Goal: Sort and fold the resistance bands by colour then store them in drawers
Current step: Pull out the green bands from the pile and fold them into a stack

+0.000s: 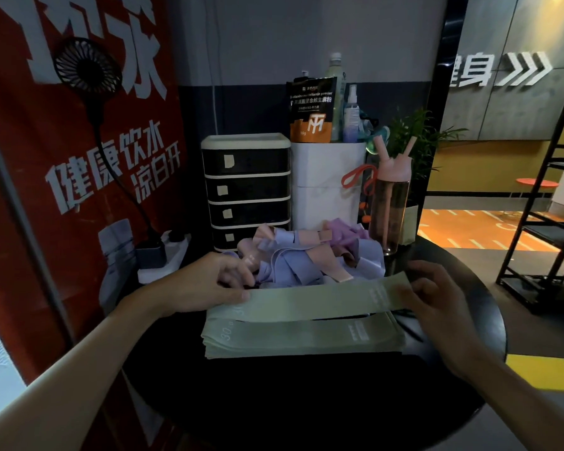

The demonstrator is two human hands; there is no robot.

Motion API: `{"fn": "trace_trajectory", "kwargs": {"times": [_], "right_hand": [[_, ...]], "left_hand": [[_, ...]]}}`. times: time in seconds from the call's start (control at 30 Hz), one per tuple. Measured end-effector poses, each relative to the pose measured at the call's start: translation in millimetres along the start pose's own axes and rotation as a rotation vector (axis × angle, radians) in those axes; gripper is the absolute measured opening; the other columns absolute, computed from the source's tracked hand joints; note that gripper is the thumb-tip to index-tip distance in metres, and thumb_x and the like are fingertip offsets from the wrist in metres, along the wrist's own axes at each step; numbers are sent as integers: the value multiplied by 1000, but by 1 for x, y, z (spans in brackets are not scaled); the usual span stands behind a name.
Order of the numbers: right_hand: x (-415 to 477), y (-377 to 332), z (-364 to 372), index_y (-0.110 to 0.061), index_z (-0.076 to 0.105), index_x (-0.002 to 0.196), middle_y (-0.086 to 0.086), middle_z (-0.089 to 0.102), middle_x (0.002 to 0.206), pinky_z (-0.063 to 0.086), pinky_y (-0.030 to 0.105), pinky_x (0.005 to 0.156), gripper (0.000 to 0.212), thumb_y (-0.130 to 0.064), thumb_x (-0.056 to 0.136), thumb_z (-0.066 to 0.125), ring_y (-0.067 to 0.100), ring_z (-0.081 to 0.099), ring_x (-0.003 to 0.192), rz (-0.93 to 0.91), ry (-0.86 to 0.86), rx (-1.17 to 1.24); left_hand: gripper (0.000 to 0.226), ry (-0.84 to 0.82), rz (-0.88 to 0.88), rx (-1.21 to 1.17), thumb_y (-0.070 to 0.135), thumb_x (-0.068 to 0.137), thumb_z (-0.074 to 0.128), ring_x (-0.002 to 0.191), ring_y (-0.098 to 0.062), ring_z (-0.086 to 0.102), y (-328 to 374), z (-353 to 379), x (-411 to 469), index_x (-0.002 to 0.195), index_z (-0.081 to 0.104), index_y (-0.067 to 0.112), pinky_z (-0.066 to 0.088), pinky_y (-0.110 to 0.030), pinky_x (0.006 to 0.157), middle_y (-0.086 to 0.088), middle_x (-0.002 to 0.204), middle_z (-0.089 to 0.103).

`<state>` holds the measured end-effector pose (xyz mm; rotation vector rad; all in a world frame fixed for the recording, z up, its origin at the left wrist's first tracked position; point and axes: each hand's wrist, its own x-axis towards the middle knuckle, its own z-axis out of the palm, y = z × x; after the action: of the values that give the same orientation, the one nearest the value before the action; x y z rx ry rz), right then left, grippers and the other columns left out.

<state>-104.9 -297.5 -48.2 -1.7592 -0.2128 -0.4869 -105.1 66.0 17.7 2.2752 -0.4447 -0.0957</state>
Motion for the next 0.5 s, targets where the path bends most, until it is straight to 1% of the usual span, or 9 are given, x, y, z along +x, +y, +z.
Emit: {"fn": "trace_trajectory", "kwargs": {"times": [0.07,0.1,0.13,0.17,0.23,0.3,0.4,0.5], "right_hand": [[-6,7,1,-28,61,98,0,65,78,53,21,63,20,-10,92,65,7,64,72,-44,-40,-95],[-9,11,2,-28,62,102,-3,66,80,54,25,64,15,-16,93,64,8,65,74,-57,-60,-142],[-13,15,4,-29,62,107,-3,67,81,55,30,66,15,-22,93,63,9,66,74,-67,-72,-186],[-16,18,5,-31,62,110,-2,67,80,54,31,66,17,-24,94,62,10,65,73,-76,-70,-215],[-22,21,8,-36,61,105,0,66,76,50,26,63,20,-20,94,63,11,62,67,-103,-38,-223],[-26,22,11,-39,60,99,0,64,73,46,24,60,23,-17,92,64,14,60,66,-128,-7,-221],[-28,22,12,-36,61,98,3,61,71,46,27,60,25,-13,91,66,17,58,67,-157,-11,-262],[-27,27,12,-32,63,99,2,59,70,51,38,64,26,-9,88,68,21,57,67,-132,-33,-319]], "left_hand": [[8,30,-10,0,13,86,76,74,-8,71,-4,-2,-2,94,74,12,51,-17,68,-6,81,76],[7,54,-10,0,12,85,77,73,-10,71,-6,-2,-3,92,75,10,51,-16,67,-8,81,75],[6,77,-9,4,11,85,77,72,-12,70,-8,-1,-3,90,76,9,52,-16,67,-10,80,75],[5,96,-11,11,10,84,78,72,-13,70,-10,1,-3,89,77,9,51,-16,66,-11,80,75],[4,110,-21,34,11,83,79,73,-16,71,-15,5,-3,87,77,10,52,-16,66,-10,80,75],[3,114,-26,68,13,83,79,77,-17,71,-21,9,-3,86,78,13,52,-19,70,-6,81,75],[2,130,-31,131,17,84,79,81,-11,71,-27,14,-3,84,79,19,55,-25,77,2,84,76],[2,124,-49,166,20,85,78,82,-6,70,-29,18,-3,84,78,21,56,-28,80,5,86,76]]}}
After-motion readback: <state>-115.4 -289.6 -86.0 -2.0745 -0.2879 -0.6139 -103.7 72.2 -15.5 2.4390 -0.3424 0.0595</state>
